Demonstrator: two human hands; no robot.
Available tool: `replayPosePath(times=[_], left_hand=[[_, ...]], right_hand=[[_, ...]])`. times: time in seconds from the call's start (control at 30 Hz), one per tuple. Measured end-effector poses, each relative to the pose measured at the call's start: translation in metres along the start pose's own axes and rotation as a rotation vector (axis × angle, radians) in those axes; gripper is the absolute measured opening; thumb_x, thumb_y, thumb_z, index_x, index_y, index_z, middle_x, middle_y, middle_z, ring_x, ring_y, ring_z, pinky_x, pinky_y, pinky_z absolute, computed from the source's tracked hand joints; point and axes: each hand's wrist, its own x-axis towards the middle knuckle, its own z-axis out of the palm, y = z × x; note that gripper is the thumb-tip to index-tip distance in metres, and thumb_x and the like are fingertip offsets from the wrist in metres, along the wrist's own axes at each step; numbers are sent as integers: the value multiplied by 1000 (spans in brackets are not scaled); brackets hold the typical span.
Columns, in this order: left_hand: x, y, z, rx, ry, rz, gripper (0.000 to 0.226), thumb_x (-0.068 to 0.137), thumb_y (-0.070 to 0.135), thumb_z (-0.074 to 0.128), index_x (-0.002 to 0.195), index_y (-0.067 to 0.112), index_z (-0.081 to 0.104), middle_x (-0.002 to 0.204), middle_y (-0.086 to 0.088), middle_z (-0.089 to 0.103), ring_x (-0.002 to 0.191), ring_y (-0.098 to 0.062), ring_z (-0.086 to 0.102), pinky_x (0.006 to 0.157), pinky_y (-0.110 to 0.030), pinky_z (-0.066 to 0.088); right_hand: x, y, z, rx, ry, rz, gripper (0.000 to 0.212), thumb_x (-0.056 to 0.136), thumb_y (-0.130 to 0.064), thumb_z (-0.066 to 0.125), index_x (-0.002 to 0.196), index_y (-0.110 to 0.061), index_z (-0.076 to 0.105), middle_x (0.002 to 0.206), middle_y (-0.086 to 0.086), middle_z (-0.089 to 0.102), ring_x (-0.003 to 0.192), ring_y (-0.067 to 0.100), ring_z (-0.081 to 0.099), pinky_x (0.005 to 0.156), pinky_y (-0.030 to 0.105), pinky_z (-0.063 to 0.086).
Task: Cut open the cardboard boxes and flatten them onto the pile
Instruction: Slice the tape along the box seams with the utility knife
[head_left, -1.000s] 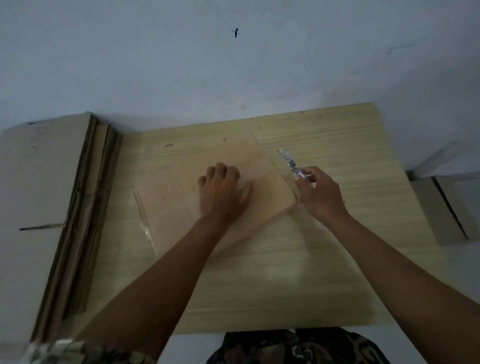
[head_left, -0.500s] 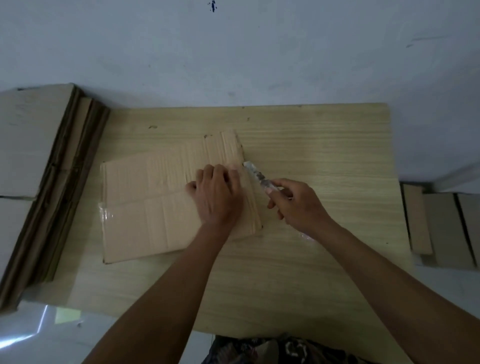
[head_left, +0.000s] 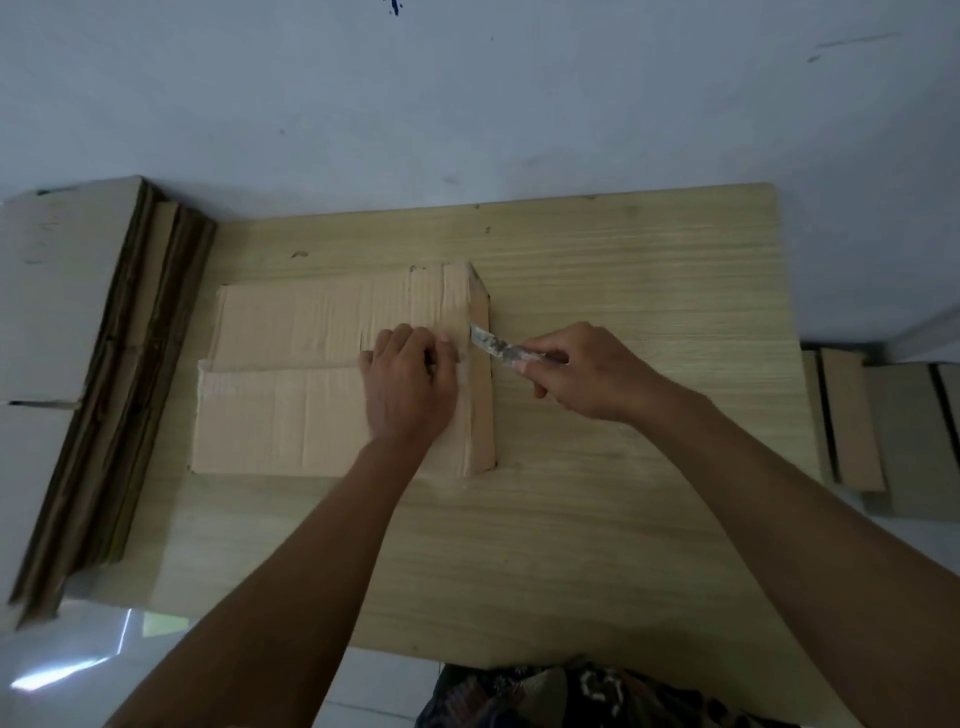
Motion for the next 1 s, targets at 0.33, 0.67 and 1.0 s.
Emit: replayPosePath(times=[0.33,0.67,1.0], left_hand=[[5,-5,0,-36,-5,82,30,97,31,47,71,17,52,74,5,45,75,-21,45,73,-37,31],[10,-3,3,-68,-5,116,25,92,31,51,70,20,50,74,8,41,73,-22,46,72,-36,32],[14,-3,0,-102,11,110,22,90,27,53,70,20,49,71,4,46,72,-19,42,71,-39,36]], right_hand=[[7,-9,-1,6,-94,19,28,100,-37,59,124,-28,71,78,-5,71,48,-7,54,58,22,41],[5,-3,13,-34,-107,17,24,100,-39,59,114,-28,75,76,-5,71,56,-1,57,60,25,44],[-3,-13,12,-110,-273,4,22,100,-39,58,87,-30,73,73,-6,67,58,3,54,60,24,42]])
